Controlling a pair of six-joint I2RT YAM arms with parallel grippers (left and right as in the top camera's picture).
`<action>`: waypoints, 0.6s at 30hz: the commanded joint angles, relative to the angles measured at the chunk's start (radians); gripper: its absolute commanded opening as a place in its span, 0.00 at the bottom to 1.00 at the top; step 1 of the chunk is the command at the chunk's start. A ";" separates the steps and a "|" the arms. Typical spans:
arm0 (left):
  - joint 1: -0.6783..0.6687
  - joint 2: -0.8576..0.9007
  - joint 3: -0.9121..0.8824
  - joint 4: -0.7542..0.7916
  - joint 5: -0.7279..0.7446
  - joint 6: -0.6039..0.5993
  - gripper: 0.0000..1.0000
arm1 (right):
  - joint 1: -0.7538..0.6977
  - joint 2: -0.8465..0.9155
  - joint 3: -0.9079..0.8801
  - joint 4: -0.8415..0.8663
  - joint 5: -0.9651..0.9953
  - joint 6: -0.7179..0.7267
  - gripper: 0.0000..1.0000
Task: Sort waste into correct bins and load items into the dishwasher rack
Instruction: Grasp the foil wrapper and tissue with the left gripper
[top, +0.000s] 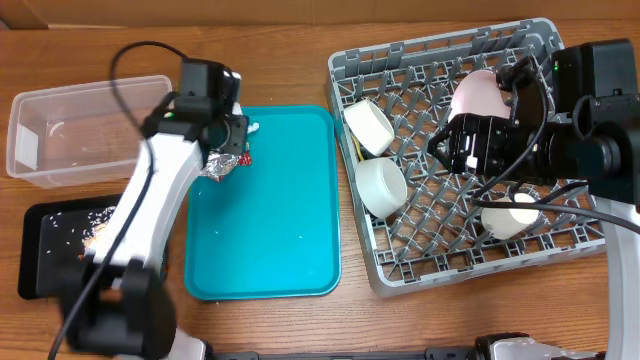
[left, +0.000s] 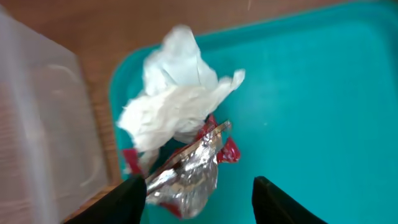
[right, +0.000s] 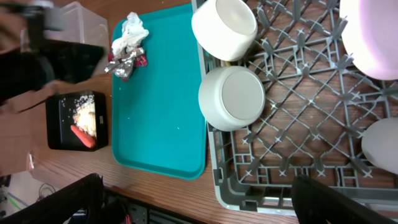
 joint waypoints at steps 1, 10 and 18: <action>-0.005 0.117 -0.014 0.031 0.011 0.055 0.58 | 0.004 -0.001 0.005 -0.003 0.015 -0.008 1.00; -0.005 0.246 -0.014 0.123 -0.023 0.083 0.61 | 0.004 -0.001 0.005 -0.004 0.015 -0.008 1.00; -0.006 0.328 -0.014 0.090 -0.005 0.081 0.29 | 0.004 -0.001 0.005 -0.005 0.015 -0.011 1.00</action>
